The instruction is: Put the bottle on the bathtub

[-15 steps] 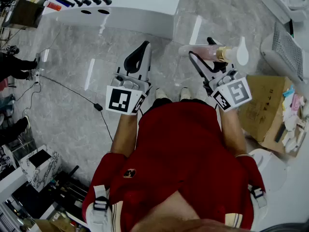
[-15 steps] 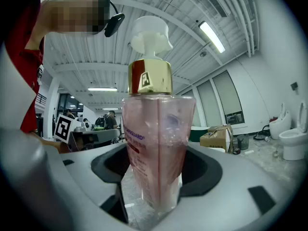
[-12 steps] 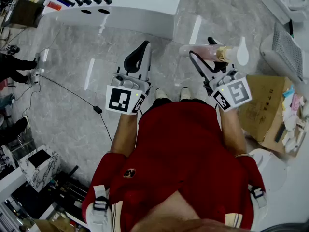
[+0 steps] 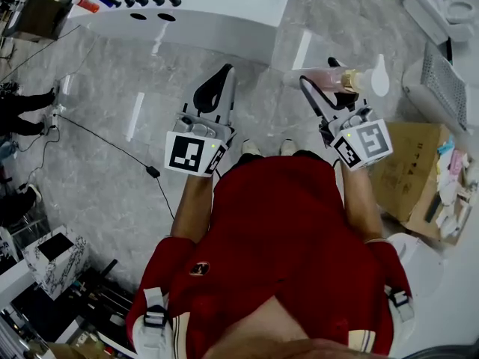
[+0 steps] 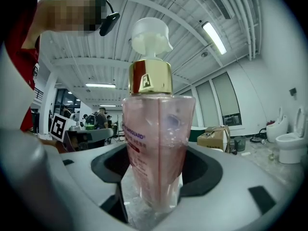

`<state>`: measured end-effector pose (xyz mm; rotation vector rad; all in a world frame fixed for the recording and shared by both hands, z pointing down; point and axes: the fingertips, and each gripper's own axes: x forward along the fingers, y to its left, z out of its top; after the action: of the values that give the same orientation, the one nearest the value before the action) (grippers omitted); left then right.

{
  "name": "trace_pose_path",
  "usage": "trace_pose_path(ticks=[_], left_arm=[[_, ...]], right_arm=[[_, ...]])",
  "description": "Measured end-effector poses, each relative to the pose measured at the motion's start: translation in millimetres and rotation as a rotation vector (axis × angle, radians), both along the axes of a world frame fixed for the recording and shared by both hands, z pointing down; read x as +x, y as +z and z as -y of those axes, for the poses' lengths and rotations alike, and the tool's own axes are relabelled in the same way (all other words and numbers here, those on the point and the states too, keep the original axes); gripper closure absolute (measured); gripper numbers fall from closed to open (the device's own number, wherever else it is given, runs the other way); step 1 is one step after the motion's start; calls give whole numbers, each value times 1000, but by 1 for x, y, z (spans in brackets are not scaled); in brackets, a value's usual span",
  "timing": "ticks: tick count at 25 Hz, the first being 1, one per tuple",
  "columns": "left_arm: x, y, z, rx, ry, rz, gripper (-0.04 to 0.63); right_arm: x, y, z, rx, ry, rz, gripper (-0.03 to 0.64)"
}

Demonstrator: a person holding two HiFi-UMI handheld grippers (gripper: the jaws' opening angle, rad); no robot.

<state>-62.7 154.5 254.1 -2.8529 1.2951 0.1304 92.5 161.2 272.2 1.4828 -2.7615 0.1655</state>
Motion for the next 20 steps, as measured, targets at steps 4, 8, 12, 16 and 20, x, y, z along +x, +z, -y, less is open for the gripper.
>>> trace_pose_path(ticks=[4, 8, 12, 16, 20], left_arm=[[-21, 5, 2, 1, 0, -5, 589], [-37, 10, 3, 3, 2, -3, 589], [-51, 11, 8, 6, -6, -8, 589], [-58, 10, 19, 2, -11, -16, 589], [-57, 13, 33, -4, -10, -9, 589]], right_arm=[[-9, 7, 7, -9, 27, -19, 310], [-17, 12, 13, -17, 48, -41, 310], [-24, 16, 20, -32, 66, -51, 310], [-32, 21, 31, -51, 67, -66, 311], [-36, 27, 51, -52, 55, -75, 310]])
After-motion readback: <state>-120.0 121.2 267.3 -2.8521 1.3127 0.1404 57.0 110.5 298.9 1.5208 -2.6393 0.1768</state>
